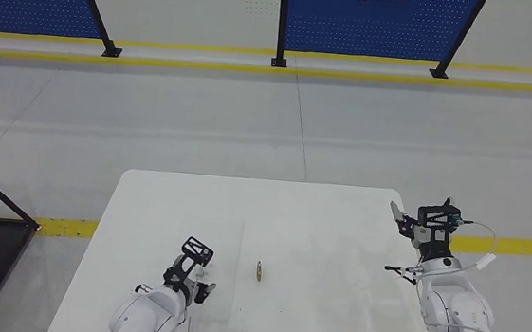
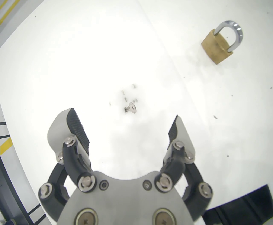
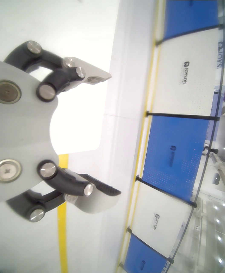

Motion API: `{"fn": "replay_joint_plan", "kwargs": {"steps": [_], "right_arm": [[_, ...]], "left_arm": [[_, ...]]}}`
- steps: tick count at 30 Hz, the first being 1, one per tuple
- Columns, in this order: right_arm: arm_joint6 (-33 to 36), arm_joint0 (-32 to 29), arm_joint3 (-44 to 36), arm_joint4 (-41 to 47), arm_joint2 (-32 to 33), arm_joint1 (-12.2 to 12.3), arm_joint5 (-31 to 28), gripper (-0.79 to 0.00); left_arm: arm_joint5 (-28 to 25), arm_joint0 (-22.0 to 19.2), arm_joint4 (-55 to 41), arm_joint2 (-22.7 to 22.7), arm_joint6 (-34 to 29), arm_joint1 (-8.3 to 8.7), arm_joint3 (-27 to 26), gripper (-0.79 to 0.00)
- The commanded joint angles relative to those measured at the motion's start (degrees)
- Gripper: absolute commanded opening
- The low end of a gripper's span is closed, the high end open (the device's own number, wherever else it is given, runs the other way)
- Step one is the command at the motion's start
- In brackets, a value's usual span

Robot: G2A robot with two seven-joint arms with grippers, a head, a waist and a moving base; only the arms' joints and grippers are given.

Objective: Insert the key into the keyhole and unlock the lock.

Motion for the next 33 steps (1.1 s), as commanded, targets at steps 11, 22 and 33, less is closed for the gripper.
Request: {"fn": "replay_joint_plan", "kwargs": {"steps": [11, 22, 33], "right_arm": [[0.0, 0.0, 0.0, 0.0, 0.0, 0.0, 0.0, 0.000], [0.0, 0.0, 0.0, 0.0, 0.0, 0.0, 0.0, 0.000], [0.0, 0.0, 0.0, 0.0, 0.0, 0.0, 0.0, 0.000]], "left_arm": [[3.3, -1.8, 2.2, 2.5, 1.9, -0.63, 3.7, -0.357], [4.1, -3.1, 3.4, 4.0, 2.6, -1.06, 6.1, -0.419], [4.6, -4.4, 3.2, 4.4, 3.1, -1.44, 7.8, -0.465]]}}
